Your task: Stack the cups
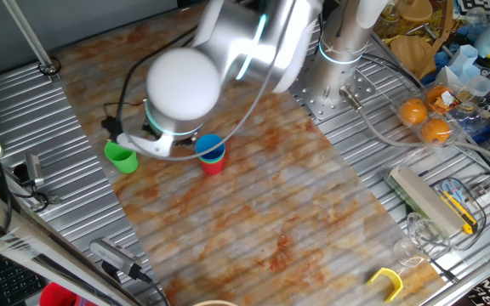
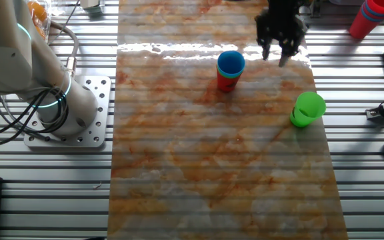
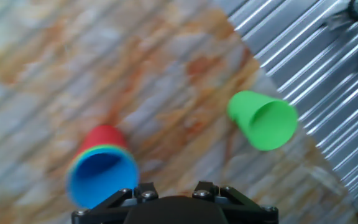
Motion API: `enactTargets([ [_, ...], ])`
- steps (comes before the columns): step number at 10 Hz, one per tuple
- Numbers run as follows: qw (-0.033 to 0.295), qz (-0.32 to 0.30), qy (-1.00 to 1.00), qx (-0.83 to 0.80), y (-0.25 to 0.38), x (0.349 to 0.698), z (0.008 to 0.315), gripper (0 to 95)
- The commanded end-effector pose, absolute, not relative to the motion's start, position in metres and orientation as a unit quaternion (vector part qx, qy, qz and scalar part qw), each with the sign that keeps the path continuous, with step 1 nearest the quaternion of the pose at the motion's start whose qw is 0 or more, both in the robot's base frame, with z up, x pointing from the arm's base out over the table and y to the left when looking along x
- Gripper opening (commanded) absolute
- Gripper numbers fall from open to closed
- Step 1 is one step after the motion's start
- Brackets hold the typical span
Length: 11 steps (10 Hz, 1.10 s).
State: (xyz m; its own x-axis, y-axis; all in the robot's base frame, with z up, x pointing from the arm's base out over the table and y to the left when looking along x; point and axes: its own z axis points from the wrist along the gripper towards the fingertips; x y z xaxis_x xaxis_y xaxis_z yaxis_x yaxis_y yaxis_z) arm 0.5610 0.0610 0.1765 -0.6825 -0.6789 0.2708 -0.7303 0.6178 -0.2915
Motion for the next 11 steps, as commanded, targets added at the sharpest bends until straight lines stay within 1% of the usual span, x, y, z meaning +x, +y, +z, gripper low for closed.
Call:
enactTargets([
  [1, 0.066, 0.178, -0.907, 0.376, 0.060, 0.559, 0.178, 19.0],
  [4, 0.077, 0.172, -0.932, 0.310, 0.060, 0.559, 0.178, 19.0],
  [6, 0.078, 0.175, -0.926, 0.324, 0.059, 0.559, 0.177, 19.0],
  [8, 0.067, 0.175, -0.921, 0.342, 0.043, 0.569, 0.171, 19.0],
  [11, 0.041, 0.165, -0.917, 0.360, 0.011, 0.595, 0.151, 19.0],
])
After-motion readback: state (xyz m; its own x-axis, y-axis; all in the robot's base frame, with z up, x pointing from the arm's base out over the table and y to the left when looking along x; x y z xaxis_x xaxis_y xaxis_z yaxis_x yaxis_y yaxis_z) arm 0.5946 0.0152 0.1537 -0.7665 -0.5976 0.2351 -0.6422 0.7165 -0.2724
